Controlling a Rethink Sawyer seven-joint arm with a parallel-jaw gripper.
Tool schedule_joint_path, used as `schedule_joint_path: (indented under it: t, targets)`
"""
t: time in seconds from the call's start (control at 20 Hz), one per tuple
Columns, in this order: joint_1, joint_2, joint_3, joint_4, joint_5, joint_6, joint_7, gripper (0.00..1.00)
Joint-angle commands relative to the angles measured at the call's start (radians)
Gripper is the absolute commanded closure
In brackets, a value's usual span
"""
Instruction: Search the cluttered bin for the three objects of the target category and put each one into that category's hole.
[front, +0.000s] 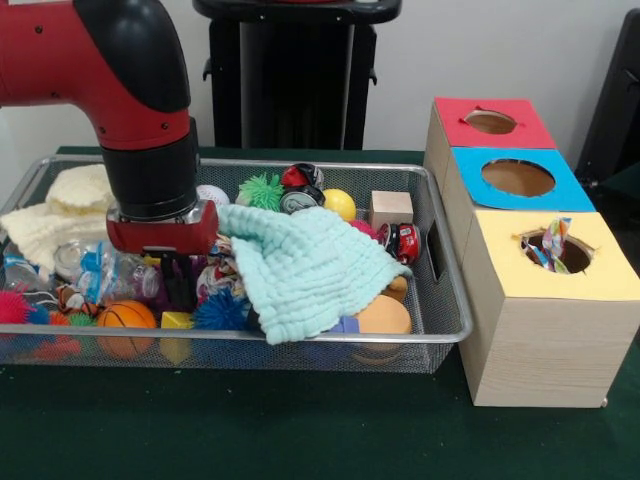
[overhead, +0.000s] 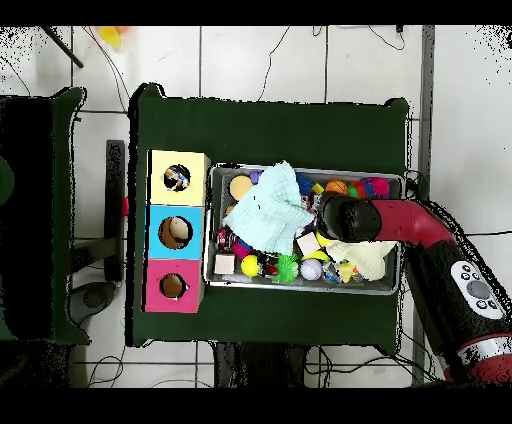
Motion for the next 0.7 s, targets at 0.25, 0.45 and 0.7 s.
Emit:
schedule_joint_path:
  t: [0.25, 0.45, 0.7]
  targets:
    - [0.02, 0.036, -0.029, 0.026, -0.034, -0.042, -0.051, 0.0]
    - [0.027, 0.005, -0.039, 0.046, -0.017, -0.009, -0.042, 0.0]
    - [0.007, -0.012, -0.023, 0.064, 0.009, 0.011, -0.064, 0.0]
